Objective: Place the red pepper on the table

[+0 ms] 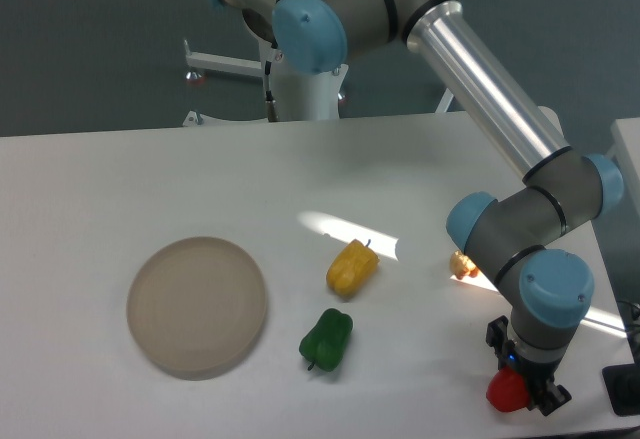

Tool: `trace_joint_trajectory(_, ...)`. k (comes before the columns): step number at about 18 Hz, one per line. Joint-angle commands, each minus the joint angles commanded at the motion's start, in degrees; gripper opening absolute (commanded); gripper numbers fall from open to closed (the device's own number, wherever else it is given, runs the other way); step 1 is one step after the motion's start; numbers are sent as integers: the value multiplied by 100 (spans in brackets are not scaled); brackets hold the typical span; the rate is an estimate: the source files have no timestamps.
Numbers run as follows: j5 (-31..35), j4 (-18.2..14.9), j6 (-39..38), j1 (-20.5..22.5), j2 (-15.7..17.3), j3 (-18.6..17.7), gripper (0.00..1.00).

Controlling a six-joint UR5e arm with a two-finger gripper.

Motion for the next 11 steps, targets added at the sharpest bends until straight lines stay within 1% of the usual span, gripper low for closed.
trace_joint_trajectory(4,-9,0,-9,-9,70,-52,55)
trace_joint_trajectory(6,9,-44,-9,-35,192,-157,55)
trace_joint_trajectory(7,9,-44,-9,-44,289,-289,55)
trace_joint_trajectory(10,-17,-53,-9,-70,745,-938,55)
trace_joint_trajectory(11,-96,-53,-18,-79,1043,-1341,55)
